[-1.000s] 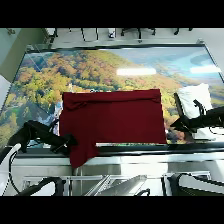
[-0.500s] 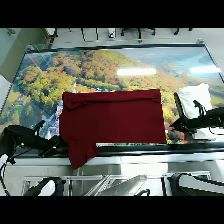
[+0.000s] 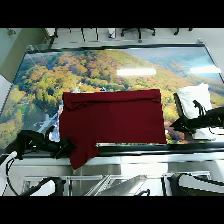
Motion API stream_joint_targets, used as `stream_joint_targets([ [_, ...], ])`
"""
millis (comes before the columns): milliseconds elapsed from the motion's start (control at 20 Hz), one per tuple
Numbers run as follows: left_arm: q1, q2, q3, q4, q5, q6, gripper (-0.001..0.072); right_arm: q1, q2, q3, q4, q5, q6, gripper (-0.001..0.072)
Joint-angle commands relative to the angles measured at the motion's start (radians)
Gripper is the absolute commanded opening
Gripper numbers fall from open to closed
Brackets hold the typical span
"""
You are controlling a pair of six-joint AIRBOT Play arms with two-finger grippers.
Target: Fold the shirts.
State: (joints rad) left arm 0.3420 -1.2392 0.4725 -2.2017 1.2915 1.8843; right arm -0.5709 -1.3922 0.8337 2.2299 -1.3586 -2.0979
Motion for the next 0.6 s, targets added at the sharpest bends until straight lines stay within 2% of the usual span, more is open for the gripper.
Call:
stream_joint_targets([
  [0, -0.081, -0.066, 0.041, -0.026, -0.082, 0.022, 0.0278, 0.0, 0.001, -0.005, 0.0, -0.005, 0.003, 0.0389],
  [50, -0.106, -0.074, 0.057, -0.026, -0.084, 0.02, 0.0118, 0.0, 0.001, -0.012, -0.005, -0.008, 0.003, 0.039],
  [100, -0.126, -0.081, 0.079, -0.022, -0.07, 0.019, 0.0033, 0.0, 0.001, -0.023, -0.019, -0.014, 0.005, 0.0395],
  [300, -0.124, -0.035, 0.146, -0.016, 0.004, 0.018, 0.0015, 0.0, 0.001, -0.085, -0.123, -0.001, 0.083, 0.0397],
  [450, -0.097, 0.03, 0.147, -0.015, 0.016, 0.007, 0.0015, 0.016, 0.001, -0.149, -0.036, 0.029, 0.066, 0.0397],
  [550, -0.073, 0.068, 0.147, -0.015, 0.039, 0.007, 0.0016, 0.055, -0.001, -0.176, -0.036, 0.077, 0.068, 0.0397],
])
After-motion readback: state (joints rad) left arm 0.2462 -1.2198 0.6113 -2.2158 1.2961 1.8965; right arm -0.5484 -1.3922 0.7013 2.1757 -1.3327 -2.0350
